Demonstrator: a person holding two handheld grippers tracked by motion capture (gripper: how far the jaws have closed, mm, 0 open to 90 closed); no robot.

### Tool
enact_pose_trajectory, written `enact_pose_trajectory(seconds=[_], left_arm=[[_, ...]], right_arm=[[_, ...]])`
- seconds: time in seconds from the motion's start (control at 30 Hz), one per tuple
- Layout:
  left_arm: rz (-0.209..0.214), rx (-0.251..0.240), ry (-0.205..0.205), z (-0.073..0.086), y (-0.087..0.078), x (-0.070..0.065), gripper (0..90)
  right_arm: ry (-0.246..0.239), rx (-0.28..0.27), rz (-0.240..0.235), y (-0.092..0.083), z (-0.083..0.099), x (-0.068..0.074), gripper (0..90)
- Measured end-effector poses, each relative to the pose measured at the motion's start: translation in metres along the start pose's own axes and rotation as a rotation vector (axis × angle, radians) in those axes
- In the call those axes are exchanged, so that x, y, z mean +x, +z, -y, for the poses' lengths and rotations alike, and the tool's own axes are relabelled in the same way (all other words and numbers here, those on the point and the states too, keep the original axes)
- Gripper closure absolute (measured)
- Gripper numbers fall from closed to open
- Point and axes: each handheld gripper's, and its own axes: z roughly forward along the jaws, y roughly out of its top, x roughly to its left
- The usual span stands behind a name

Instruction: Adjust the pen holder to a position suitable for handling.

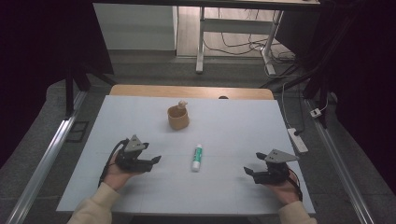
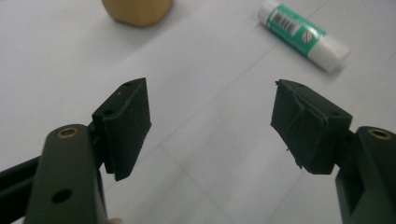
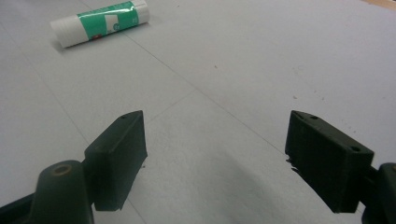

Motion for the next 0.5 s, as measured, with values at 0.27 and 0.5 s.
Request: enact_pose_trajectory(seconds=[0.27, 0.5], left_arm=[[0.020, -0.006, 0.060, -0.055, 0.021, 0.010, 29.1], [0.016, 0.033, 0.109, -0.097, 0.048, 0.022, 31.0]], right_arm=[[0.009, -0.002, 0.003, -0.001, 0.001, -0.002, 20.1], [0.006, 0.006, -0.001, -0.001, 0.002, -0.002, 20.3]])
